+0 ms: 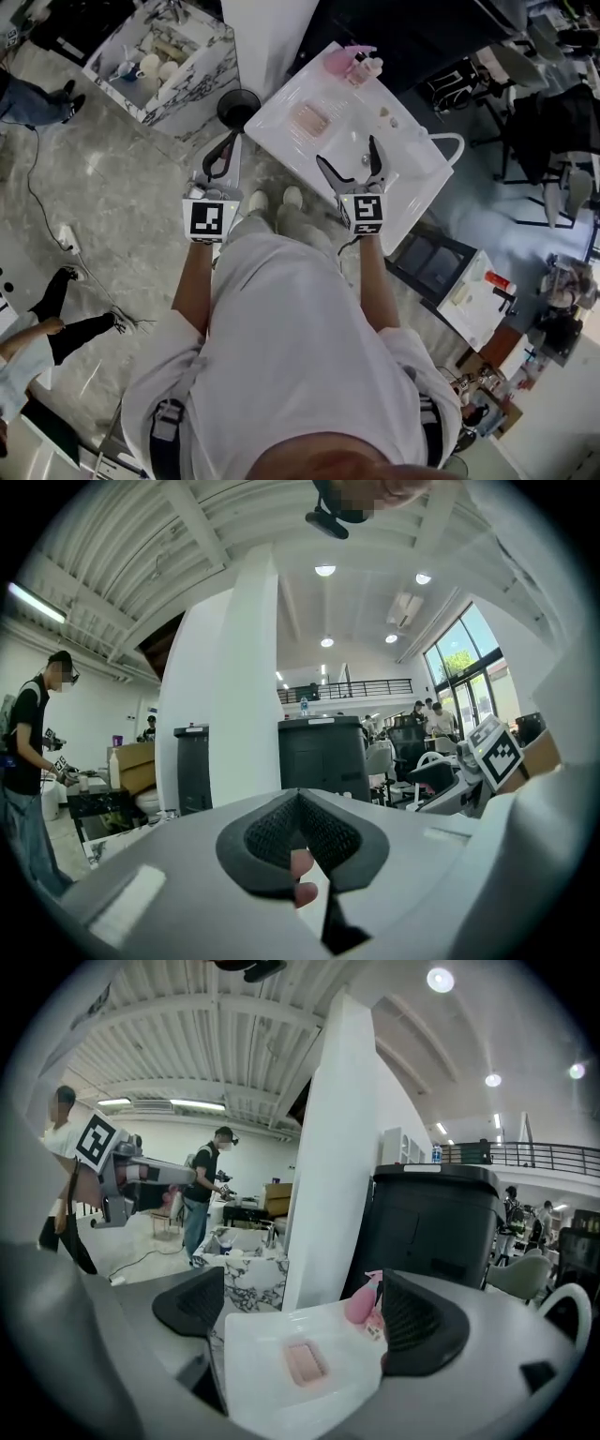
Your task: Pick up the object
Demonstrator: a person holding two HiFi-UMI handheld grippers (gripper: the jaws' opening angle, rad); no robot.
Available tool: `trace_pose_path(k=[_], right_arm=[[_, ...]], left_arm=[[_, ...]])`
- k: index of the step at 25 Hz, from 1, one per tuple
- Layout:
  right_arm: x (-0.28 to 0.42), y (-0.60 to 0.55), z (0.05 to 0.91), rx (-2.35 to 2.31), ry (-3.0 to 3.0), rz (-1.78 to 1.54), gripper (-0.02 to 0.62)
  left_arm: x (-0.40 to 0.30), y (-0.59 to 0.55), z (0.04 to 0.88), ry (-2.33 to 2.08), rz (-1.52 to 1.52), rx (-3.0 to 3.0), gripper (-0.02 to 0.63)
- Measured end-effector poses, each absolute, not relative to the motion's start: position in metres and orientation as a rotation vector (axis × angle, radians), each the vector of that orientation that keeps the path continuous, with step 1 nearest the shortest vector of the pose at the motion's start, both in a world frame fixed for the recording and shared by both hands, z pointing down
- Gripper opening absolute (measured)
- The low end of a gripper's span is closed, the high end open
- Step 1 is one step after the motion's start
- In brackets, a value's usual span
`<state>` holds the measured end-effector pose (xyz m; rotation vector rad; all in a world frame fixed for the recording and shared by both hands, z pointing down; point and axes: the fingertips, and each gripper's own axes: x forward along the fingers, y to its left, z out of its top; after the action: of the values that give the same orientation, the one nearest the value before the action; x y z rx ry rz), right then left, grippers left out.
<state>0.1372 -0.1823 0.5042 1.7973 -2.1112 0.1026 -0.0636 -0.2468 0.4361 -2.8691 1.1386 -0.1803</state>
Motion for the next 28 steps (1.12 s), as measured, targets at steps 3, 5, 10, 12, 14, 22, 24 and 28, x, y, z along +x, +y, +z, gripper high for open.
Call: trace_pose_path(k=[3,5,10,12,14,22,24,28], right_arm=[[0.142,-0.195,0.528,1.738,-2.115,0.142,0.526],[0.147,-0.203,0.547,1.691,-2.113,0.175,0.526],[0.157,-0.226,0.601,1.531,-2.116,0.247,0.526],[0.159,-0.237,0.623,1.467,-2.114,0.278,0.526],[0.162,-0.246,0.646,1.409,-2.112,0.317,0.526],[0.172,-0.284,0.736,1.166,-2.075,0.452,0.523],[0.174,-0.293,0.755,1.118,-2.055,0.48,0.522],[0.174,-0.306,0.79,1.023,-2.039,0.509,0.511]], left_arm=[[-0.07,-0.253,0.44,1.202,-0.185,-2.853,-0.003],[-0.074,-0.256,0.445,1.239,-0.221,-2.842,-0.003],[-0.086,-0.257,0.449,1.371,-0.265,-2.812,-0.003],[-0.098,-0.257,0.459,1.426,-0.333,-2.774,-0.003],[-0.11,-0.256,0.466,1.495,-0.382,-2.74,-0.003],[-0.154,-0.238,0.485,1.764,-0.531,-2.614,-0.003],[-0.164,-0.232,0.488,1.835,-0.563,-2.581,-0.003],[-0.178,-0.218,0.489,1.953,-0.597,-2.533,-0.003]])
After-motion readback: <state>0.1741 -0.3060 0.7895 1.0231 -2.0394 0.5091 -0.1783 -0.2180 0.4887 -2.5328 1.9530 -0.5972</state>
